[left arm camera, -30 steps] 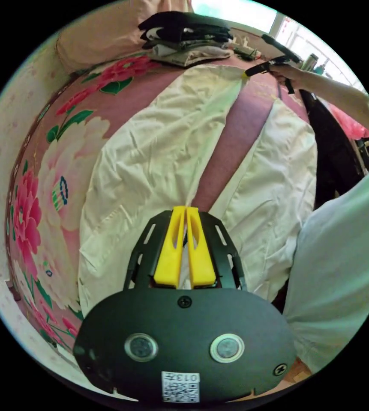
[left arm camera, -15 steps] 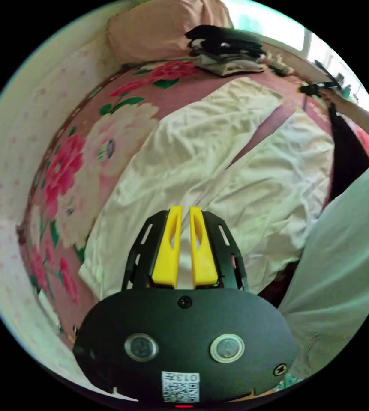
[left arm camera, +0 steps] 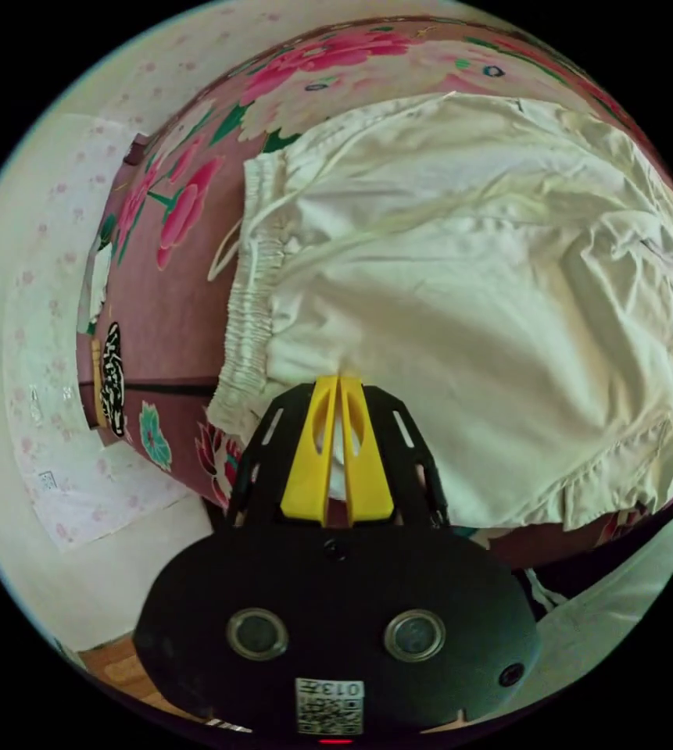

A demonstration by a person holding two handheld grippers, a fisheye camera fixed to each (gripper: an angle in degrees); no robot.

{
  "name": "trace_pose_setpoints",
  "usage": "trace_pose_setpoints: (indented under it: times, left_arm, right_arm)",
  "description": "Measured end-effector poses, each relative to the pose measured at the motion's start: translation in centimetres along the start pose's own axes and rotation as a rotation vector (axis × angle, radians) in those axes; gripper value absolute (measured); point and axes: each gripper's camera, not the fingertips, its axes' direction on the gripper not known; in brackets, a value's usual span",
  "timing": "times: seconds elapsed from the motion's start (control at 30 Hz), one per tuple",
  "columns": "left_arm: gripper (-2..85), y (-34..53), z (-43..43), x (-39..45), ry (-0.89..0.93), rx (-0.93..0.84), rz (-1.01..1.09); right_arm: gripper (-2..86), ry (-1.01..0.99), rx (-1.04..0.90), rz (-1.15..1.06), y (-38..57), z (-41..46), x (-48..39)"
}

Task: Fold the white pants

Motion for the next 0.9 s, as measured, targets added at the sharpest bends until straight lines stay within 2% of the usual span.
trace_pose_setpoints:
  times: [0.1, 0.17, 0.23, 0.27, 0.37, 0.5, 0.73, 0.9]
  left_arm:
    - [-0.1, 1.7, 1.1, 0.1, -0.052, 0.086, 0.039]
    - [0.1, 2.4, 1.3, -0.9, -0.056, 0.05, 0.05]
    - [0.5, 4.1, 0.7, -3.5, -0.054, 0.135, -0.048]
    - [1.1, 5.6, 0.5, -6.0, -0.049, 0.202, -0.161]
    - [7.2, 7.4, 3.2, -12.2, 0.005, 0.15, -0.378]
    - [11.7, 8.2, 8.5, -17.9, 0.244, 0.087, -0.556]
    - [15.9, 8.8, 11.4, -21.7, 0.282, 0.098, -0.497]
    - [10.3, 7.1, 15.4, -24.2, 0.344, 0.012, -0.367]
  right_arm:
    - [0.0, 0.032, -0.061, -0.098, -0.4, -1.0, -0.6]
    - [-0.1, 0.033, -0.053, -0.064, -0.2, -2.5, -0.1]
    - [-0.1, -0.006, 0.022, -0.005, 0.8, -4.8, 0.6]
    - [-0.1, -0.031, 0.049, 0.028, 1.7, -5.9, 0.8]
    - [-0.1, -0.103, 0.095, 0.089, 4.2, -7.6, 0.5]
    - [-0.1, -0.126, 0.082, 0.063, 6.9, -7.9, -2.7]
    - [0.1, -0.117, -0.043, -0.001, 7.0, -4.9, -6.2]
    - [0.1, -0.17, -0.05, 0.068, 7.0, -4.5, -5.2]
